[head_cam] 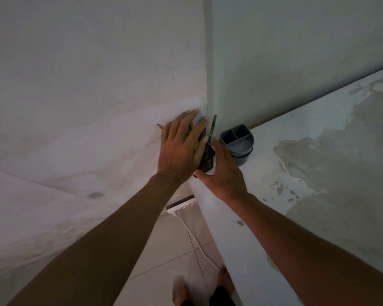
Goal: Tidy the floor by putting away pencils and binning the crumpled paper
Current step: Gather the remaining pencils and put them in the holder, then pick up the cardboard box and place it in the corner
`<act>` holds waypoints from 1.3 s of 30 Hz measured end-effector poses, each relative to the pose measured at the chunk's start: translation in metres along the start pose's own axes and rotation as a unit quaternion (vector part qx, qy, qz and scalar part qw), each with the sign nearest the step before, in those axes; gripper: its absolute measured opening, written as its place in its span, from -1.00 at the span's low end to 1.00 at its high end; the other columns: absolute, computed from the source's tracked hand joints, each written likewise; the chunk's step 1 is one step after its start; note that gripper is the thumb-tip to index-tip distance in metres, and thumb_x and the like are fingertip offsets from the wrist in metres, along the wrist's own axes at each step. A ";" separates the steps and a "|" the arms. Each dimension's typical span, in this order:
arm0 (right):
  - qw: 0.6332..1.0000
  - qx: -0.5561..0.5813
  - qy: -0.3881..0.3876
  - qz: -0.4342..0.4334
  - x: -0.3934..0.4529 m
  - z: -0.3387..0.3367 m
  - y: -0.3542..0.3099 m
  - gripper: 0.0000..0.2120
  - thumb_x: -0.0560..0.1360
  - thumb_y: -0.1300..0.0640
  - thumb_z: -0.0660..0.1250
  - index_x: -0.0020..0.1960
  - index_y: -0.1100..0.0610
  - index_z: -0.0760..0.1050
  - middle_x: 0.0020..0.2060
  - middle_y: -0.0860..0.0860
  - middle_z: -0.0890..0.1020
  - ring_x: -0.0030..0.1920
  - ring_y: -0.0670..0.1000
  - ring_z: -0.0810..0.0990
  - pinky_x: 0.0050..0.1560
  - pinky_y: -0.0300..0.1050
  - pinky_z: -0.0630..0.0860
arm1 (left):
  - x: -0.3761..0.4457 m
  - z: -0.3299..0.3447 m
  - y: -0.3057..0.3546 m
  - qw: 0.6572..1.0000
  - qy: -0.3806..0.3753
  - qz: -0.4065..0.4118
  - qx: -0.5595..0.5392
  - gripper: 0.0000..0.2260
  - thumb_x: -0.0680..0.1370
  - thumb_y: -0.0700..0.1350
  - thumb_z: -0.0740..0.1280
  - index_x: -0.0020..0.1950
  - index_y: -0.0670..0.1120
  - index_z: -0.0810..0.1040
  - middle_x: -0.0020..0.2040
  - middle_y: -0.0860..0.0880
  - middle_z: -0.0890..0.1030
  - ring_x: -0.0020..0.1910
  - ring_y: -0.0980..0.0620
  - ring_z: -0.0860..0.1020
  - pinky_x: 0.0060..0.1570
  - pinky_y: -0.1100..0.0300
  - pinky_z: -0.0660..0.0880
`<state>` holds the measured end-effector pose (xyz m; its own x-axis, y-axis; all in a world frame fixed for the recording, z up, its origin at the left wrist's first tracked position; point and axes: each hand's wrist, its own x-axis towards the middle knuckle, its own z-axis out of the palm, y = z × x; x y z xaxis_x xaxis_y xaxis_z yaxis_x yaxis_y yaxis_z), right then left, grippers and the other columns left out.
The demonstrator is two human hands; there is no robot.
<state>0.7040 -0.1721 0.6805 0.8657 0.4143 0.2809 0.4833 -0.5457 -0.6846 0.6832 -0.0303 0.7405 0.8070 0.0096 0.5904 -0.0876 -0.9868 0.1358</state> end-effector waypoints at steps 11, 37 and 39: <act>0.995 -0.058 0.033 -0.078 -0.003 -0.031 -0.056 -0.51 0.60 0.00 0.25 0.45 0.19 0.32 0.37 0.16 0.46 0.38 0.14 0.42 0.33 0.11 0.44 | -0.030 -0.064 -0.009 1.000 0.003 -0.022 0.003 -0.67 0.64 -0.08 0.26 0.40 -0.10 0.53 0.42 -0.13 0.50 0.45 -0.13 0.41 0.41 -0.13 0.33; 0.948 -0.035 -0.125 -0.291 -0.211 0.111 -0.386 -0.49 0.62 -0.19 0.04 0.50 0.00 0.25 0.52 0.03 0.30 0.52 0.08 0.24 0.52 0.21 0.13 | -0.376 -0.414 -0.106 0.930 0.030 -0.311 0.196 -0.55 0.64 0.06 0.21 0.51 -0.04 0.38 0.53 -0.11 0.37 0.51 -0.11 0.32 0.46 -0.17 0.25; 0.935 -0.033 -0.148 -0.320 -0.232 0.122 -0.406 -0.47 0.62 -0.21 0.02 0.51 0.00 0.24 0.52 0.03 0.29 0.52 0.08 0.24 0.51 0.22 0.13 | -0.408 -0.436 -0.099 0.913 0.031 -0.346 0.214 -0.54 0.65 0.06 0.20 0.53 -0.04 0.36 0.54 -0.11 0.35 0.52 -0.11 0.30 0.47 -0.17 0.24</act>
<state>0.2913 0.0422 0.8117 0.3272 0.8495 0.4139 0.9054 -0.1564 -0.3947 0.1078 0.1335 0.8331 0.5458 0.6511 0.5274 0.6785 -0.7128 0.1778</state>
